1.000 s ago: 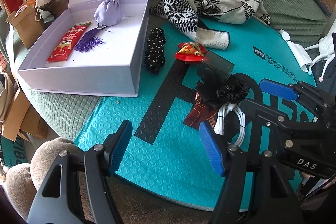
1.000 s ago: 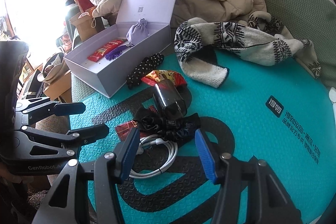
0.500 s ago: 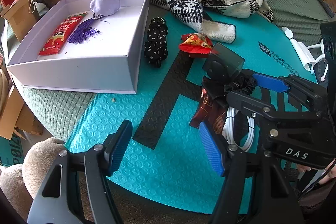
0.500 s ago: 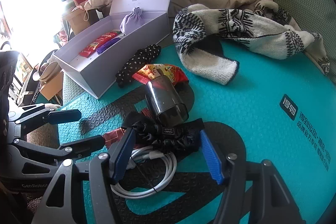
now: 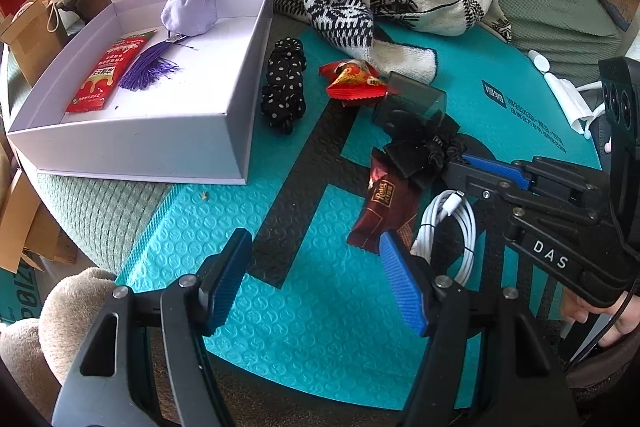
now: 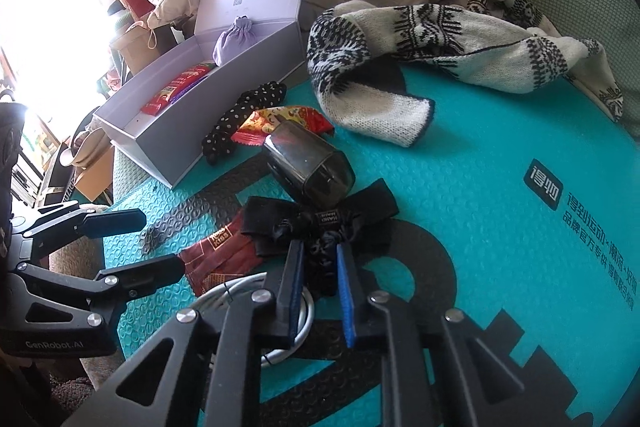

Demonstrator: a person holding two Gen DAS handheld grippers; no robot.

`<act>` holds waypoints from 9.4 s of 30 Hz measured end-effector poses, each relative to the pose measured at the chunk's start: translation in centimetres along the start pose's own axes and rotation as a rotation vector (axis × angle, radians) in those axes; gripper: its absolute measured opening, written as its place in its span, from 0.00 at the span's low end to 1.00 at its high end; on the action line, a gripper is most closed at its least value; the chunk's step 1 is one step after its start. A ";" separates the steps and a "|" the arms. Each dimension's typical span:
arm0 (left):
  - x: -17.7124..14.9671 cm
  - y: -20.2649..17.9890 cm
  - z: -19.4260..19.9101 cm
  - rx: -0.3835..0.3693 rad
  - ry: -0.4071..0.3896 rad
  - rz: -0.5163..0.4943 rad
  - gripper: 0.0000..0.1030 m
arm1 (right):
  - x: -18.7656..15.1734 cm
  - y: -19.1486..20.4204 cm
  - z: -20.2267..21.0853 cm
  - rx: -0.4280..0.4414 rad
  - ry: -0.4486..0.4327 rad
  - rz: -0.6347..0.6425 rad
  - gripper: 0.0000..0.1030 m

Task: Organize objects
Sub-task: 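Grasp the black bow scrunchie with the right gripper, then lift the black bow with the right gripper while the left moves over the white cable, then grasp the white coiled cable with the left gripper while the right holds the bow, then carry the cable with the left gripper while the right carries the bow over the white box, then lower and release the bow with the right gripper while the left releases the cable in the box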

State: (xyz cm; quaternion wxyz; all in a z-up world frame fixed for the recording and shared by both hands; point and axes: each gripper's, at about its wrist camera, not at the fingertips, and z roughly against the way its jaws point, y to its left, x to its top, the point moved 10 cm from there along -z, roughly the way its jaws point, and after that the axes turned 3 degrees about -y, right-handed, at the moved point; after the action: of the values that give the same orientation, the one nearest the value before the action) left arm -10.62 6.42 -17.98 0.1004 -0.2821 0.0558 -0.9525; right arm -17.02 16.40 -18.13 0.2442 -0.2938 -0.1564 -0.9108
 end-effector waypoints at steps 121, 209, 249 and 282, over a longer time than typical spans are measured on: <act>-0.6 6.8 12.8 0.171 -0.209 0.037 0.48 | 1.4 12.5 7.0 0.131 -0.091 0.270 0.13; 23.0 27.2 -2.3 0.222 -0.143 0.018 0.48 | 22.4 17.5 -11.5 0.134 -0.133 0.352 0.13; 22.5 26.7 -5.1 0.221 -0.141 -0.008 0.49 | 22.9 14.2 -13.7 0.039 -0.084 0.297 0.39; 23.7 21.5 8.1 0.242 -0.264 0.007 0.49 | 24.6 14.9 -1.8 0.030 -0.248 0.335 0.39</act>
State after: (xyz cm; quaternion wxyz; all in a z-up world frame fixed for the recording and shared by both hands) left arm -22.24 -20.17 -2.23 0.1435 -0.3905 -0.0718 -0.9065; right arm -27.25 -5.46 -2.39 0.3752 -0.4219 -0.1477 -0.8121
